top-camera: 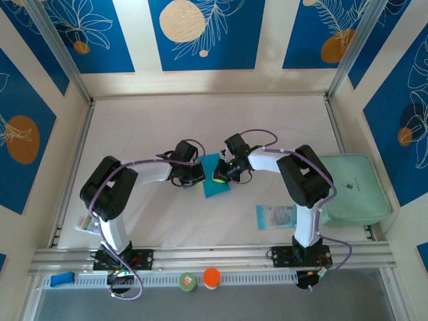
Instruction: Fold a paper plane with a square sheet of paper (pick it up from the middle)
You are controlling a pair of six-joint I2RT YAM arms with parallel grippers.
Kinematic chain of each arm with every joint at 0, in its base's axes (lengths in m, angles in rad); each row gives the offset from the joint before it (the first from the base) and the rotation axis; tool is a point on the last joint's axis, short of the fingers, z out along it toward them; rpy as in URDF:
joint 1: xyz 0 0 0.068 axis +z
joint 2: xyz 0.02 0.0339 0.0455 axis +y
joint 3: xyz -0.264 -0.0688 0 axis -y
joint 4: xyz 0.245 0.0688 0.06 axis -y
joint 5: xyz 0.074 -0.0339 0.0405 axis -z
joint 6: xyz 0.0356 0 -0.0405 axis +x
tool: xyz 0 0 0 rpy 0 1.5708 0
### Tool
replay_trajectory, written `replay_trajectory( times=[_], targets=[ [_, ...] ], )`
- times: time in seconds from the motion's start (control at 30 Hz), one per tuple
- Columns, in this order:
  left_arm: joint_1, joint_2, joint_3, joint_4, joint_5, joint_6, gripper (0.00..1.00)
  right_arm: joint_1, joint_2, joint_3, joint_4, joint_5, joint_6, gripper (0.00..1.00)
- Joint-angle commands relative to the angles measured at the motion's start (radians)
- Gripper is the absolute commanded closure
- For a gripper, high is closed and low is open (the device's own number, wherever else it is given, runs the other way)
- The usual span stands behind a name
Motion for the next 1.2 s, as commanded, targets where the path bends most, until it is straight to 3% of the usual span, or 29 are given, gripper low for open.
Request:
replay_trajectory(
  times=[0.0,0.27,0.43,0.7,1.17],
  targets=[
    [-0.008,0.015,0.019,-0.055,-0.004,0.032,1.0,-0.005,0.028,-0.037,-0.031,0.035,0.011,0.99],
    [-0.016,-0.095,0.022,-0.033,0.01,0.03,0.9,-0.005,0.039,-0.069,-0.031,0.072,0.009,0.99],
    [-0.062,-0.156,-0.034,0.027,0.011,-0.043,0.83,-0.004,0.046,-0.077,-0.035,0.091,0.005,1.0],
    [-0.151,-0.137,-0.111,0.147,0.027,-0.159,0.83,-0.005,0.05,-0.097,-0.033,0.106,0.006,1.0],
    [-0.162,-0.102,-0.095,0.089,-0.039,-0.125,0.85,-0.01,0.051,-0.101,-0.035,0.107,0.006,1.0]
  ],
)
